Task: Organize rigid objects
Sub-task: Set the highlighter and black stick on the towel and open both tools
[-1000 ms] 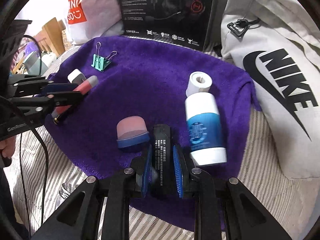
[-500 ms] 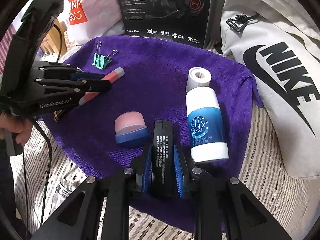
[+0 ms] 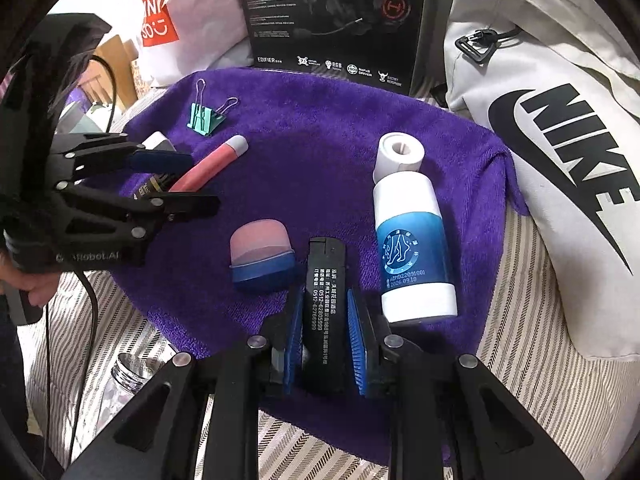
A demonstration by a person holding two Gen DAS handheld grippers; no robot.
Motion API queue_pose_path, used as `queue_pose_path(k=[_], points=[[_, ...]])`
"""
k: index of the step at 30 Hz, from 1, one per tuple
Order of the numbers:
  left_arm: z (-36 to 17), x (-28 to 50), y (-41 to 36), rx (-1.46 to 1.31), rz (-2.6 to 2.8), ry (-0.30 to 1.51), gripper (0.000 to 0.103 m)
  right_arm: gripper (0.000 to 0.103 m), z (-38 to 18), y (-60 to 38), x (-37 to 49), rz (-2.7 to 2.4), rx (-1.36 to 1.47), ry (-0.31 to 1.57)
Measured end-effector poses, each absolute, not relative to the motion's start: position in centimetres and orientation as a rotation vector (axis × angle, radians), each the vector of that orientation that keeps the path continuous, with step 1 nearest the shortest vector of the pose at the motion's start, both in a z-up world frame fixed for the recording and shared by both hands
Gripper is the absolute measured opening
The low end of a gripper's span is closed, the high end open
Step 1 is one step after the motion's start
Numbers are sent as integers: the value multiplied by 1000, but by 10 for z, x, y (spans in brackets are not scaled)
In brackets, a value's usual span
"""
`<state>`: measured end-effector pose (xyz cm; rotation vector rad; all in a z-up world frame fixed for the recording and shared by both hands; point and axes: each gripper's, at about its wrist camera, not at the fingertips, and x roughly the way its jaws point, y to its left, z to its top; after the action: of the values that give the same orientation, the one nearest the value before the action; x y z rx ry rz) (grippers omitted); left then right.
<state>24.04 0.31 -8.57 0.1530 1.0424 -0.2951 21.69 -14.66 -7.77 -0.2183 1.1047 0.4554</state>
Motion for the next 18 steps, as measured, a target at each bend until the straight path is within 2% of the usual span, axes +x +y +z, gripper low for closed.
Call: queue_pose_path(k=[2, 5, 8, 12, 14, 16, 18], points=[[-79, 235, 5, 129, -294, 1037, 51, 26, -77, -150, 215, 450, -199, 1119], [-70, 228, 10, 117, -279, 1029, 53, 35, -72, -156, 206, 436, -178, 1117], [-62, 216, 14, 120, -258, 1018, 54, 36, -65, -162, 196, 423, -149, 1101], [-51, 190, 17, 115, -246, 1000, 62, 42, -52, -176, 177, 389, -102, 1066], [-47, 174, 16, 109, -256, 987, 63, 50, -46, -183, 164, 381, -76, 1056], [-43, 161, 14, 101, -262, 984, 63, 51, -41, -189, 149, 366, -73, 1037], [-41, 146, 11, 88, -277, 976, 69, 51, -37, -194, 131, 356, -58, 1031]])
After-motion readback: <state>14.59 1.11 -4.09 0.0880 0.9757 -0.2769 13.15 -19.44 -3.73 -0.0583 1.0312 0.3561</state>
